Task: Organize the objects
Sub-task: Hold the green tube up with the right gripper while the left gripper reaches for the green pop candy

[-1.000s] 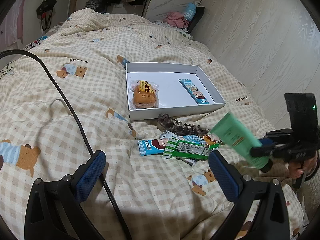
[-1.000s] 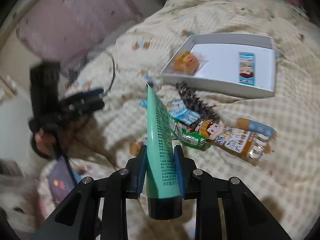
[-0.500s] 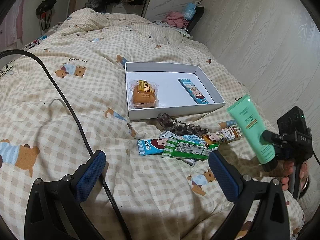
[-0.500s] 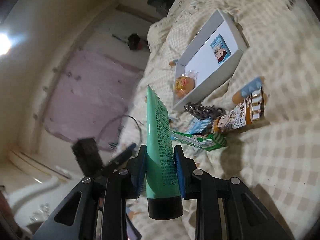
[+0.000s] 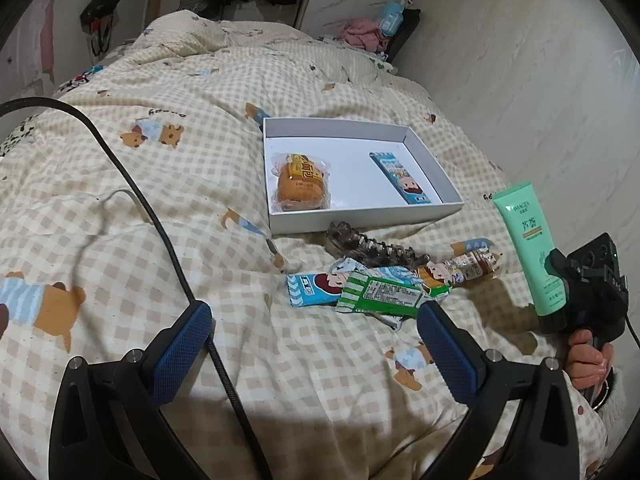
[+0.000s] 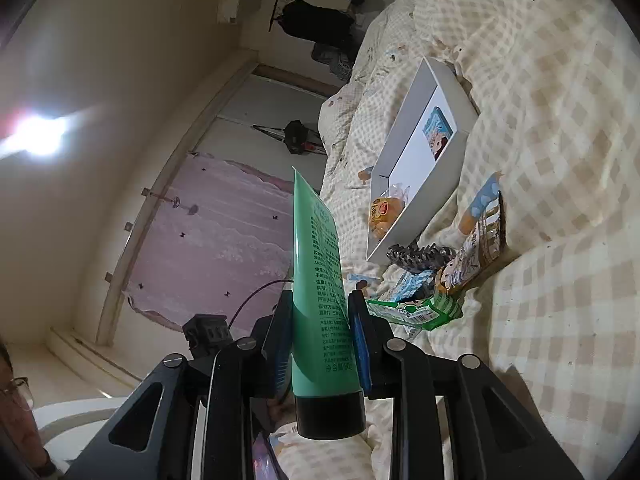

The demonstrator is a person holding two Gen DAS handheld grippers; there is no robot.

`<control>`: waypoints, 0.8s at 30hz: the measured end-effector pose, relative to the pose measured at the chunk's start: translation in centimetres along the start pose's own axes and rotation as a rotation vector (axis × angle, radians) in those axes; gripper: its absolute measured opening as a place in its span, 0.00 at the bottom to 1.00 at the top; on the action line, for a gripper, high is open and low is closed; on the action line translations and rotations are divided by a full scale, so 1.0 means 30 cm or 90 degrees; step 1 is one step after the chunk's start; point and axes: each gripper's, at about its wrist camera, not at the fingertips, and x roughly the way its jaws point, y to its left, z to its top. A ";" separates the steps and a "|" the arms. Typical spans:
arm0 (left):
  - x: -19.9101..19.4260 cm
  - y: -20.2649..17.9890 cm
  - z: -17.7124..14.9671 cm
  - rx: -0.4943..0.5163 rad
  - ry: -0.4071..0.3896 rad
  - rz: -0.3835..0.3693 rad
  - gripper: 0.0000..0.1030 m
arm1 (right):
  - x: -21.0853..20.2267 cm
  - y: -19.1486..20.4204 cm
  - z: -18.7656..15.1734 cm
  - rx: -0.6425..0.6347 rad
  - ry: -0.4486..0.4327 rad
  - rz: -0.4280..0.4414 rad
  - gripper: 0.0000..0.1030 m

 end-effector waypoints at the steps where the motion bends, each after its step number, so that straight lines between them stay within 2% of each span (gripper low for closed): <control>1: 0.001 -0.004 0.000 0.003 0.001 0.002 1.00 | 0.002 -0.005 0.000 0.002 0.003 -0.003 0.28; 11: -0.002 -0.016 0.002 0.013 0.003 0.005 1.00 | -0.022 -0.006 -0.008 -0.001 0.008 -0.010 0.28; 13: -0.013 -0.024 0.004 0.018 -0.004 -0.003 1.00 | -0.019 -0.011 -0.007 0.000 0.011 -0.017 0.28; 15: -0.033 -0.048 0.004 0.039 -0.016 -0.030 1.00 | -0.022 -0.014 -0.007 -0.002 0.012 -0.018 0.28; 17: -0.040 -0.095 0.004 0.082 -0.013 -0.062 0.99 | -0.024 -0.015 -0.007 -0.004 0.013 -0.019 0.28; 21: -0.034 -0.189 0.004 0.180 -0.008 -0.036 1.00 | -0.025 -0.014 -0.007 -0.004 0.012 -0.019 0.28; 24: -0.027 -0.240 0.025 0.239 -0.008 -0.040 1.00 | -0.026 -0.015 -0.007 -0.005 0.012 -0.020 0.28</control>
